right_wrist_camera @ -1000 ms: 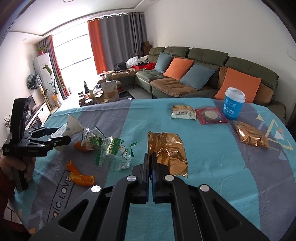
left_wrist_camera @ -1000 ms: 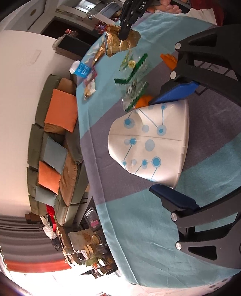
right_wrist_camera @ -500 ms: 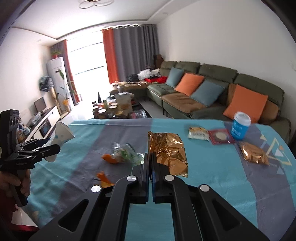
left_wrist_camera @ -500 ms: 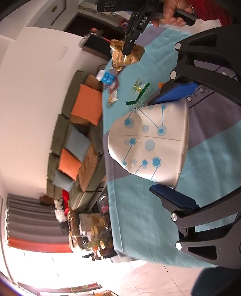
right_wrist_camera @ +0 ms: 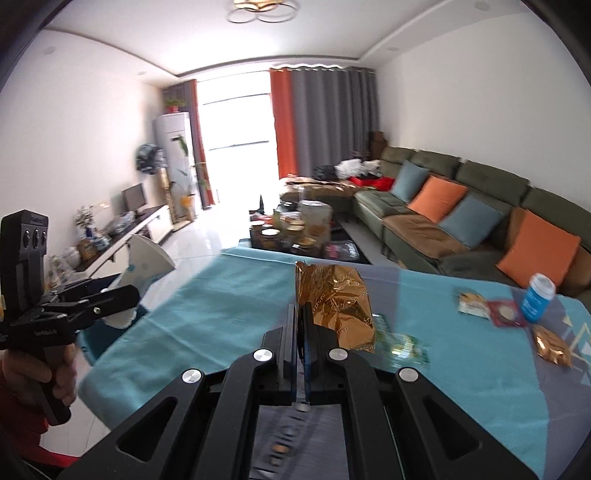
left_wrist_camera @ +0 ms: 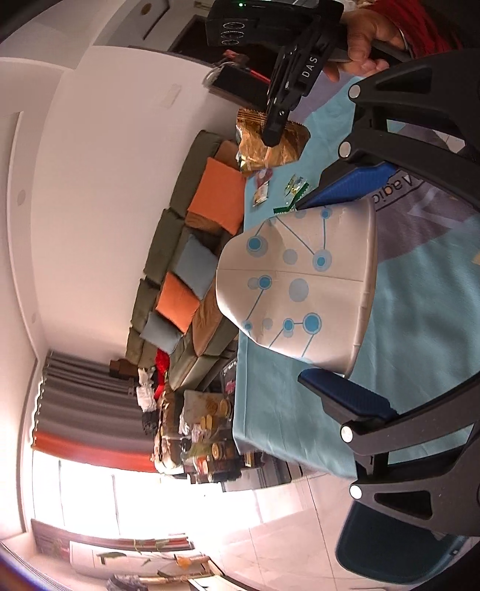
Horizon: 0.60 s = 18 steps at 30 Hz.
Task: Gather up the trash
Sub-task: 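Carry the paper cup and gold wrapper over the teal bin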
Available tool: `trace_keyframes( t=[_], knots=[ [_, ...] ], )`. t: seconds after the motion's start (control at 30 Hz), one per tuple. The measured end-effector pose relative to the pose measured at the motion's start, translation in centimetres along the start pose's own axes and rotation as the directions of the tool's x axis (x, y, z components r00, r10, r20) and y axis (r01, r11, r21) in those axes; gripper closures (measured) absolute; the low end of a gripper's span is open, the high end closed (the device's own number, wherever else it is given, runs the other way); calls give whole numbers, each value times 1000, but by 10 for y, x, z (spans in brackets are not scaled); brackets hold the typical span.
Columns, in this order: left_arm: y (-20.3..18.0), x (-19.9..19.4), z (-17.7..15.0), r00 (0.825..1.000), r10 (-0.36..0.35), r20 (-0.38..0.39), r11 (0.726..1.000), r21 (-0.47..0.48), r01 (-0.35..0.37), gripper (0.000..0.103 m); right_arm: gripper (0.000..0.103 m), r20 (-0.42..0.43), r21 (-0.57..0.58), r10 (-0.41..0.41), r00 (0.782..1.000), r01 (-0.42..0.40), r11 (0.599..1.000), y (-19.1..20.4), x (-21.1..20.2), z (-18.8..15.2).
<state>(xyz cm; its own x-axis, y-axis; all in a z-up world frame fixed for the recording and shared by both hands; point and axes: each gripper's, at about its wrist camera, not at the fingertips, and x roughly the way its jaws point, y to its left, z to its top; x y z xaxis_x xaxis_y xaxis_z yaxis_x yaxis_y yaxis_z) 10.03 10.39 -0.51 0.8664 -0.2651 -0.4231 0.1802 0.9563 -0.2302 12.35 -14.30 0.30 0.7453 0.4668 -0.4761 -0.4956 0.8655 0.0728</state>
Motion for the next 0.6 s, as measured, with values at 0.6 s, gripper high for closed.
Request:
trace_keyframes(
  t=[0.6],
  knots=[
    [46,-132,-30,975,198,104,977,-98,-188,19,102,6,-167,272,962,-267,949,118,18,29]
  ],
)
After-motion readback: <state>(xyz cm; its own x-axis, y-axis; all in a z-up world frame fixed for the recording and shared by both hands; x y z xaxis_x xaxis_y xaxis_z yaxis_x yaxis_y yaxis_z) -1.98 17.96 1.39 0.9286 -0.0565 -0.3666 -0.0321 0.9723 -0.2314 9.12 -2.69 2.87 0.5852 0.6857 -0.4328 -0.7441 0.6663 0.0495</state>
